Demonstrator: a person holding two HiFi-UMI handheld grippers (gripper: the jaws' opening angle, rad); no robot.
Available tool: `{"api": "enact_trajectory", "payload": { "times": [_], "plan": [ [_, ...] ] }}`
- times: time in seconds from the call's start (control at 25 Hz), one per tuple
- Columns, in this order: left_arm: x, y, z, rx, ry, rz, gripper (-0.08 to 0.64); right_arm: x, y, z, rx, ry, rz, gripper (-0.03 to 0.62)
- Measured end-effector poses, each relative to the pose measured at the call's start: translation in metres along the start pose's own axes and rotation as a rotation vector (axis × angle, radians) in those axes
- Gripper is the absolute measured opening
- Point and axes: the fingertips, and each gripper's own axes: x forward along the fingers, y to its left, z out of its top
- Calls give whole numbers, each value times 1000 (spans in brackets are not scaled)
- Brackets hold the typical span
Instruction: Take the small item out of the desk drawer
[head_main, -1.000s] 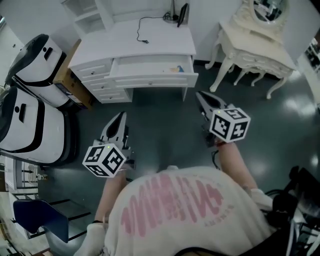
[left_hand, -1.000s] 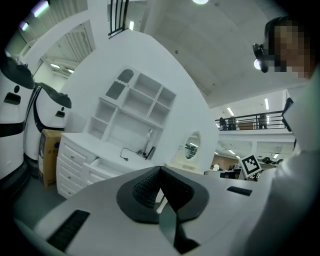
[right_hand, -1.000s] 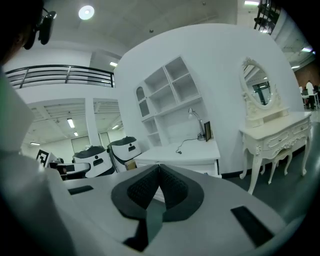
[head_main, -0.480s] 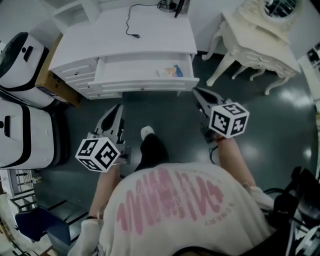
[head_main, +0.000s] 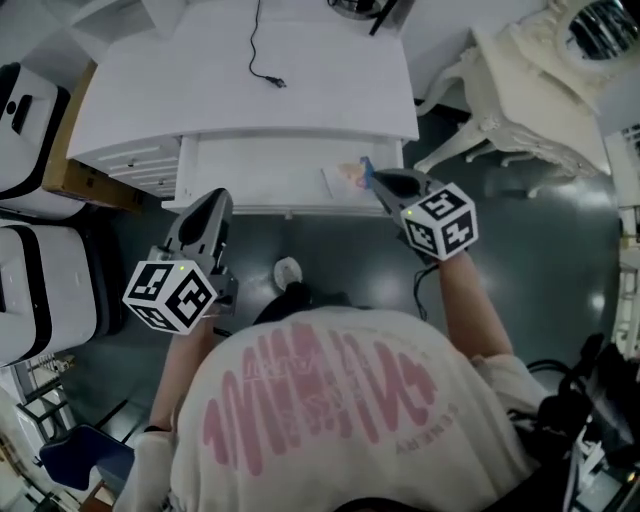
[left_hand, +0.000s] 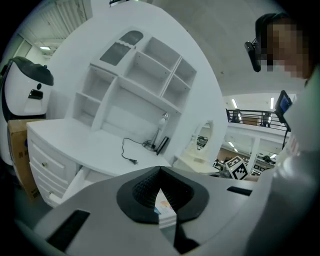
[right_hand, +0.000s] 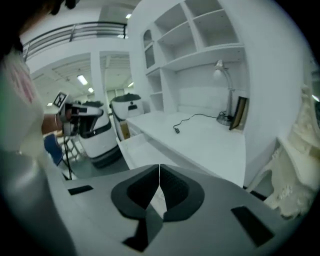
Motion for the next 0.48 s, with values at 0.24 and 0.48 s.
{"api": "enact_trajectory", "payload": {
  "times": [0.24,0.48],
  "plan": [
    [28,49,-7,-48,34,65,29,86,-20,-33,-399,298,129,18],
    [16,72,-44,-154,67,188,28,143,-36,-101,-573,584,293,255]
  ]
}}
